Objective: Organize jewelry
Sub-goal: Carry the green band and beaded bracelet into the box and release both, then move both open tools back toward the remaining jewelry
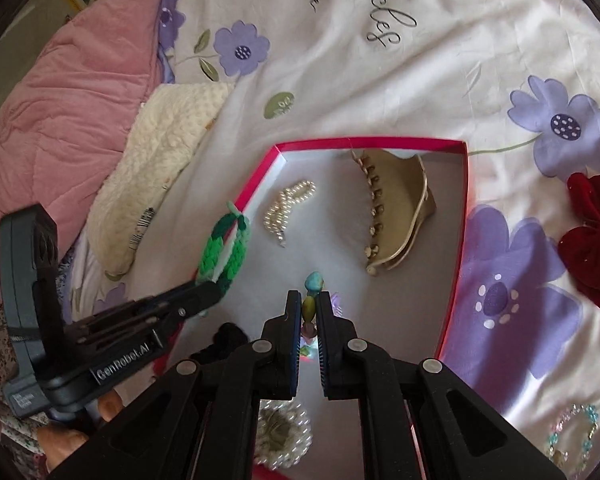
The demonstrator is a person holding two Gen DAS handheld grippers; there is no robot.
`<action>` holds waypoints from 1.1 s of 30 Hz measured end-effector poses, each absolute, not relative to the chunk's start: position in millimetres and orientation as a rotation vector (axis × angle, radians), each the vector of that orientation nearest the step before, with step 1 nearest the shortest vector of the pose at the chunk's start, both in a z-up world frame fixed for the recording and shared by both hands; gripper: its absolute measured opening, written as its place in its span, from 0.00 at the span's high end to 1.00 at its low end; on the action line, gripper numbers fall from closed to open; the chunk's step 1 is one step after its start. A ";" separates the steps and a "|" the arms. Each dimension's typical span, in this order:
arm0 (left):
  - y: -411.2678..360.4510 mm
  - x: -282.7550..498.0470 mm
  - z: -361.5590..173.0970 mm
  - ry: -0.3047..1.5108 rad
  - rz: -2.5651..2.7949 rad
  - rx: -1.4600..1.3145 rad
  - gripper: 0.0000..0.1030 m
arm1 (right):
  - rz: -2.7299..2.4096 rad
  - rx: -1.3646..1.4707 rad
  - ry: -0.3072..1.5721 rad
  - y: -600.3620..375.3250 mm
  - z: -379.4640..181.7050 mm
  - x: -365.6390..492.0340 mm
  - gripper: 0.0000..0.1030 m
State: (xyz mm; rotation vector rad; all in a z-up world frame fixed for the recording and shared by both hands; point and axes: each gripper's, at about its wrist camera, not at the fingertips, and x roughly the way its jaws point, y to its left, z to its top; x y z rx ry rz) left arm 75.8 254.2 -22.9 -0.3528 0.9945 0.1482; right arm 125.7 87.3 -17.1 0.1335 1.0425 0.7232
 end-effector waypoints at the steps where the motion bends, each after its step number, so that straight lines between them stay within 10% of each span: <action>1: 254.8 79.0 -25.6 1.001 0.150 -0.350 0.85 | 0.717 0.133 1.050 86.7 -20.0 127.4 0.93; 19: 255.9 94.3 -43.3 1.043 0.159 -0.364 0.84 | 0.656 0.114 1.115 71.4 -45.1 143.8 0.88; 26: 252.5 90.4 -32.9 1.025 0.172 -0.345 0.63 | 0.671 0.150 1.101 65.2 -33.0 139.9 0.67; 33: 245.2 78.6 -17.0 0.996 0.167 -0.320 0.63 | 0.679 0.192 1.050 38.3 -11.1 124.6 0.66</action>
